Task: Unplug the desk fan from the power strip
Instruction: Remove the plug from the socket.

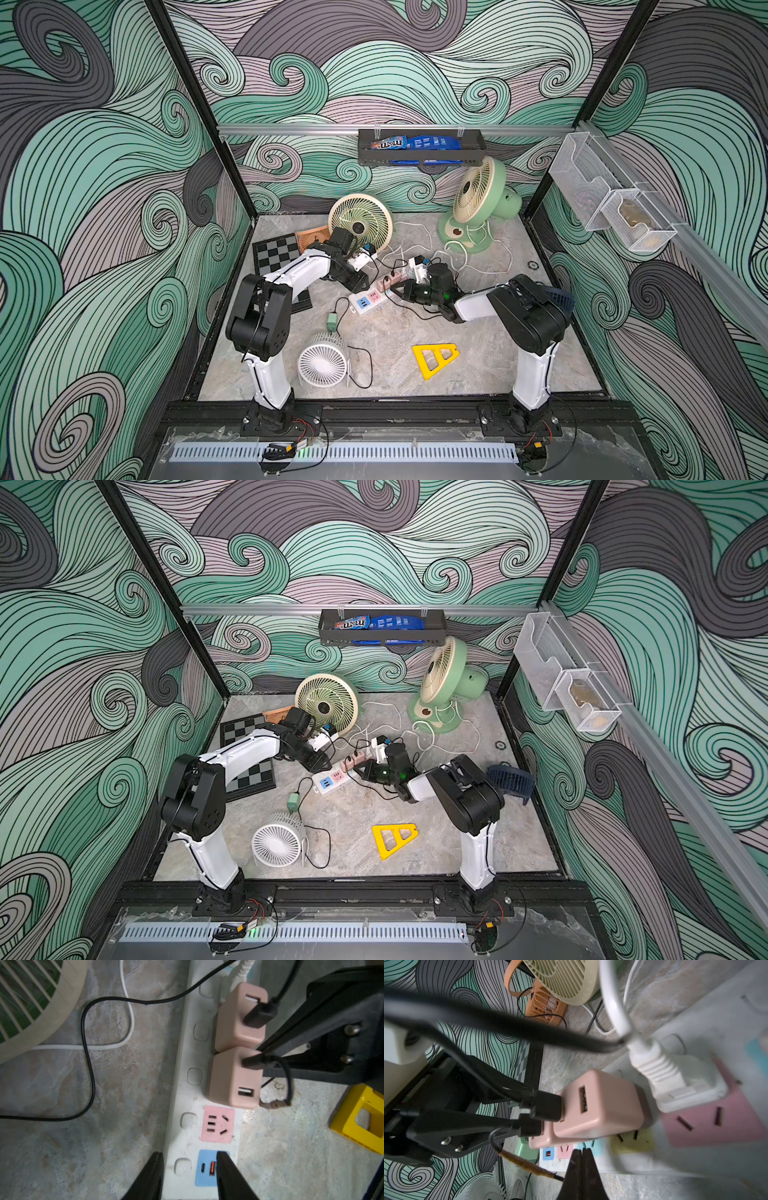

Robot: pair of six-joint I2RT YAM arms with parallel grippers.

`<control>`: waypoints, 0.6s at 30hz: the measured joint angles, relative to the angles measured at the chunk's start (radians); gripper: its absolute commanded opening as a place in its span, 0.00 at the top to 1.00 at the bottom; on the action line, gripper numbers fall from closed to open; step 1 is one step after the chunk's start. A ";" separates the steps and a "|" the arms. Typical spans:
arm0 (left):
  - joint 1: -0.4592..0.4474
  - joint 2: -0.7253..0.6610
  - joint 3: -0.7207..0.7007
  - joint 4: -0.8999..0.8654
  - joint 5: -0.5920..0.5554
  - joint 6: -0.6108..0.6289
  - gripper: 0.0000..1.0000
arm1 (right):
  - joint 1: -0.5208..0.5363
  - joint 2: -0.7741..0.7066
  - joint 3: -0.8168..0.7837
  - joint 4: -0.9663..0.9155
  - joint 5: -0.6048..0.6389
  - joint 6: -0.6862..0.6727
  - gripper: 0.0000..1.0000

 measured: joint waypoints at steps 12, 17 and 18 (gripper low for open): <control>-0.065 0.028 0.000 0.087 -0.055 -0.055 0.58 | 0.016 0.030 0.000 0.031 0.002 0.025 0.98; -0.079 0.028 0.000 0.089 -0.054 -0.055 0.58 | 0.023 0.038 0.000 0.043 0.008 0.032 0.98; -0.080 0.028 0.000 0.087 -0.054 -0.054 0.58 | 0.023 0.042 0.000 0.045 0.010 0.034 0.98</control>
